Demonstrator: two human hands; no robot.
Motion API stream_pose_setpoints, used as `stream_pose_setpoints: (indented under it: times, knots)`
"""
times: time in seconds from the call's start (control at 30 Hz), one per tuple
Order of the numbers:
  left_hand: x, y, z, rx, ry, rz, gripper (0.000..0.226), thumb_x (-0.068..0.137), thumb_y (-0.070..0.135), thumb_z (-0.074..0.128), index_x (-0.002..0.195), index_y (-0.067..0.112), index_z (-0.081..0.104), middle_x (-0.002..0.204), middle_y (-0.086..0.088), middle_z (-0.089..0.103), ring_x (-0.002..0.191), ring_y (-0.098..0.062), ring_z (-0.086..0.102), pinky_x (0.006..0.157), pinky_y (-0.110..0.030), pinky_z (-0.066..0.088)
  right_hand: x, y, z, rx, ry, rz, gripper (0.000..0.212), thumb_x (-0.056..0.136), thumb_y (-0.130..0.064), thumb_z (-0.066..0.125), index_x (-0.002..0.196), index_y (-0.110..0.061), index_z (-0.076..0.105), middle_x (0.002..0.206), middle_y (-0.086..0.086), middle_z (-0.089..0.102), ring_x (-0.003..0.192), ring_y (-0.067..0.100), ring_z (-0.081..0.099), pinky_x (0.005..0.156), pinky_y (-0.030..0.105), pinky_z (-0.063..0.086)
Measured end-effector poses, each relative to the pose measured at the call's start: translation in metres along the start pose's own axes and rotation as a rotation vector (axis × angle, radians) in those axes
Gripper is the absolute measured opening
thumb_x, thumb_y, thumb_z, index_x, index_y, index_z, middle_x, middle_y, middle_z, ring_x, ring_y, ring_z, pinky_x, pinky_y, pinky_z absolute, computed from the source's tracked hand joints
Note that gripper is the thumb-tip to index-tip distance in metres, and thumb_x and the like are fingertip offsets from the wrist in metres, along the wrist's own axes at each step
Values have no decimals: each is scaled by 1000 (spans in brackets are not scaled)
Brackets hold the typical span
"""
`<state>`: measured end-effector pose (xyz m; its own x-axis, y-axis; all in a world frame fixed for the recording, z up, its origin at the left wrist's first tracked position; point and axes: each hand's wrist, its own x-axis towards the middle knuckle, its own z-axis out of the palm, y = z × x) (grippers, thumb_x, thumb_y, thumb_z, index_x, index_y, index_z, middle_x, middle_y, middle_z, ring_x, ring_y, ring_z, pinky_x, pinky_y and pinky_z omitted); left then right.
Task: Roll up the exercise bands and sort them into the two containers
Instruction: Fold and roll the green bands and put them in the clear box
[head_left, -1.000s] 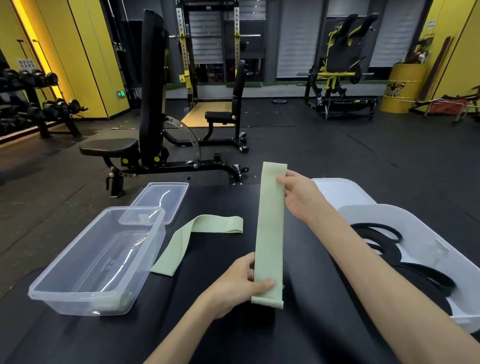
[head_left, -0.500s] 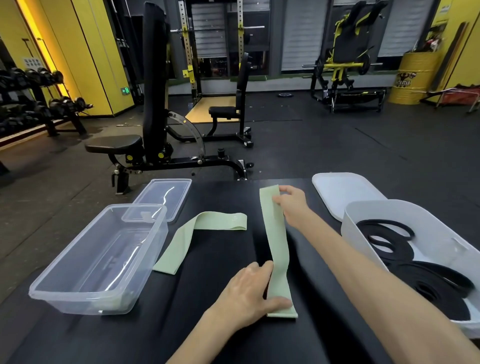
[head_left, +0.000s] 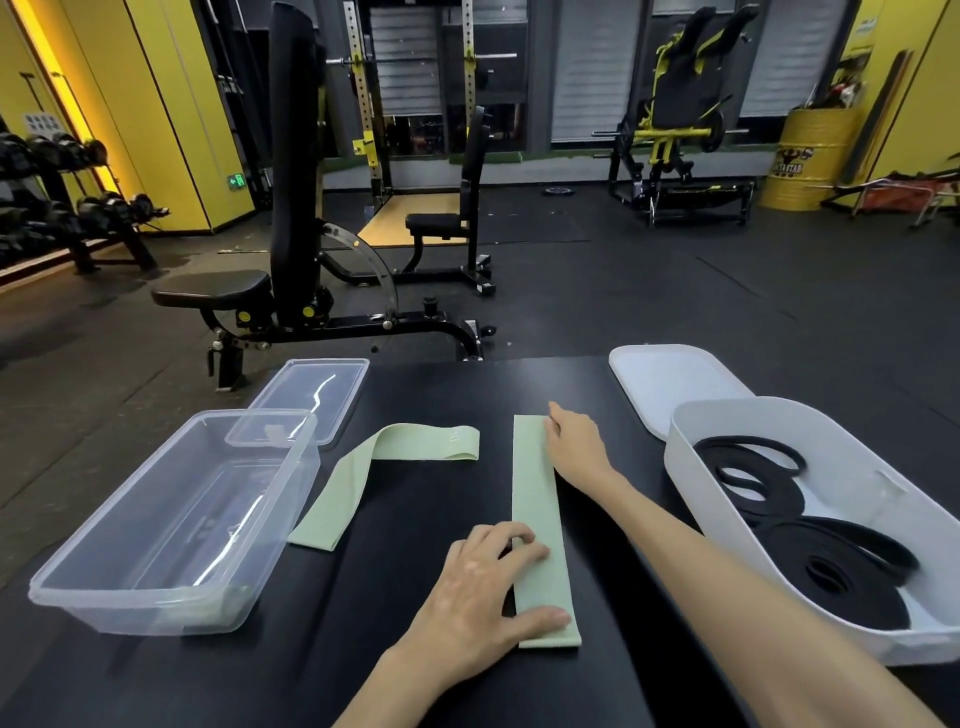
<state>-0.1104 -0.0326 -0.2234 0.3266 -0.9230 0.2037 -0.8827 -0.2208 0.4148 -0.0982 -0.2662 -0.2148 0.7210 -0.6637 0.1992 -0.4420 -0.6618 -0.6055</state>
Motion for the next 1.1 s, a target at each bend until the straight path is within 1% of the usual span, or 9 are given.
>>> stream_pose_setpoints:
  times: [0.17, 0.27, 0.33, 0.4, 0.47, 0.57, 0.73, 0.97, 1.1]
  knots:
    - [-3, 7, 0, -22, 72, 32, 60, 88, 66, 34, 131, 29, 50, 135, 21, 39, 125, 2, 32, 105, -18, 26, -43, -13, -11, 2, 33, -152, 14, 87, 0, 33, 75, -6, 37, 64, 4, 39, 60, 24, 33, 52, 35, 30]
    - [-7, 8, -3, -140, 182, 26, 35, 94, 52, 40, 111, 27, 58, 116, 19, 48, 108, -5, 46, 94, -21, 39, -95, -17, -19, 64, -5, -265, 20, 92, -9, 43, 92, -1, 61, 79, 7, 62, 71, 21, 51, 72, 36, 45]
    - [-14, 9, -8, -258, 244, 28, 19, 93, 44, 49, 96, 28, 60, 94, 16, 55, 89, -9, 51, 82, -23, 43, -136, -17, -28, 108, -64, -362, 25, 93, -22, 48, 105, -10, 66, 99, -2, 67, 87, 12, 57, 84, 25, 43]
    - [-24, 10, -11, -324, 199, 69, 13, 89, 41, 60, 88, 29, 61, 85, 14, 58, 81, -11, 53, 76, -19, 42, -174, -16, -37, 102, -142, -437, 26, 94, -31, 45, 103, -17, 65, 102, -10, 63, 95, 7, 54, 87, 18, 40]
    - [-32, 9, -10, -290, 129, 114, 13, 84, 41, 66, 88, 29, 63, 86, 16, 60, 83, -9, 55, 77, -17, 43, -198, -11, -40, 77, -158, -472, 30, 96, -36, 40, 103, -19, 65, 107, -11, 60, 103, 4, 50, 91, 15, 38]
    - [-35, 7, -7, -239, 158, 137, 10, 87, 33, 64, 90, 25, 68, 88, 16, 63, 83, -2, 59, 78, -19, 47, -216, -4, -43, 19, -106, -500, 36, 96, -43, 40, 107, -18, 64, 110, -11, 56, 107, 2, 47, 93, 13, 36]
    - [-46, 15, 0, -240, 178, 95, 10, 86, 28, 67, 89, 22, 74, 88, 15, 66, 81, 1, 60, 76, -15, 47, -234, -1, -40, -42, -18, -518, 17, 89, -14, 57, 100, -19, 69, 93, -6, 54, 89, 13, 51, 77, 13, 38]
    - [-77, 39, 3, -201, 226, 116, 18, 89, 34, 61, 91, 23, 75, 91, 15, 64, 83, 4, 59, 78, -12, 46, -267, -4, -49, -26, -56, -518, 22, 93, -19, 51, 106, -18, 69, 91, -6, 49, 87, 11, 47, 75, 18, 42]
    - [-85, 47, 5, -200, 252, 78, 18, 88, 34, 62, 90, 22, 75, 88, 13, 65, 80, 3, 59, 75, -11, 45, -268, -3, -48, -64, 1, -520, 16, 86, -7, 61, 97, -15, 70, 85, -4, 56, 81, 14, 54, 71, 17, 40]
